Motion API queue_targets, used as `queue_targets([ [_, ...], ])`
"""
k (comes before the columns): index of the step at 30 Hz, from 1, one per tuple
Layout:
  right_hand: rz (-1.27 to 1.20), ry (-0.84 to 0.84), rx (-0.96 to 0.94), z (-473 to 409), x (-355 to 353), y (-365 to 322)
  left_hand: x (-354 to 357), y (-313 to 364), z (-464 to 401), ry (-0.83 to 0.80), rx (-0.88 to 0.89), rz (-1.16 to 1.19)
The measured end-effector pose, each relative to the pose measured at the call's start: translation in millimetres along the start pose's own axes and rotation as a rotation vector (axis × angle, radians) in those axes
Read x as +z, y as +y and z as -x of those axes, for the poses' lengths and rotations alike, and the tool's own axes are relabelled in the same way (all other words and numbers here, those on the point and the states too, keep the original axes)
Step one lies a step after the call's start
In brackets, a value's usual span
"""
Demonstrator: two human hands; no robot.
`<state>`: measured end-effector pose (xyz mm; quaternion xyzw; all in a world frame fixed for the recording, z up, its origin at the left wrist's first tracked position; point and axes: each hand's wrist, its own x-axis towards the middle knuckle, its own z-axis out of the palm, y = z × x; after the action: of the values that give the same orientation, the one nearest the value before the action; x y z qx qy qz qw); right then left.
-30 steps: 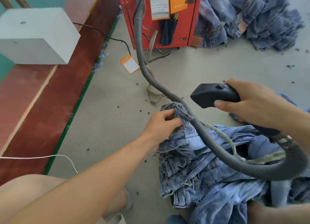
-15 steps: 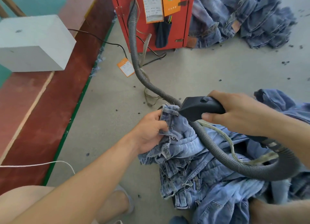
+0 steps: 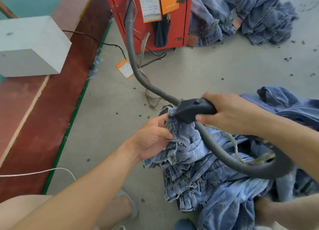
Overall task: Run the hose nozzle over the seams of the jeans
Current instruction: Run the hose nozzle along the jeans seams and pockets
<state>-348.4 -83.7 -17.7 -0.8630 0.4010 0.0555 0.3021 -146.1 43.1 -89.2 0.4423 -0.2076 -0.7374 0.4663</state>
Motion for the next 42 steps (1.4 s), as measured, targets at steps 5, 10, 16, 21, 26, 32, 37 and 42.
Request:
queue_targets([
  [5,-0.032,0.175,0.063,-6.1,-10.6,5.8,0.6,1.3,-1.0,0.046,0.003,0.086],
  [10,0.045,-0.027,-0.084,15.2,-1.2,-1.1,0.7,2.7,-1.2,-0.020,0.032,0.177],
  [16,0.007,0.154,-0.002,-2.8,12.7,-5.5,0.6,1.7,-5.2,-0.051,0.024,0.171],
  [21,-0.016,0.086,-0.041,12.9,-4.0,6.8,-1.7,1.6,-6.4,-0.039,0.041,0.200],
  [26,0.039,-0.012,-0.095,10.8,10.6,-2.5,-4.5,1.4,-6.8,-0.082,0.065,0.189],
  [32,0.028,0.104,-0.069,4.6,20.0,0.0,-7.9,3.4,-10.2,-0.082,0.081,0.194],
  [37,0.031,0.257,0.024,4.2,22.3,6.4,-5.6,1.9,-11.2,-0.075,0.060,0.172],
  [42,0.002,0.108,-0.050,13.8,-3.7,12.3,-10.3,0.9,-10.5,-0.021,0.096,0.217],
])
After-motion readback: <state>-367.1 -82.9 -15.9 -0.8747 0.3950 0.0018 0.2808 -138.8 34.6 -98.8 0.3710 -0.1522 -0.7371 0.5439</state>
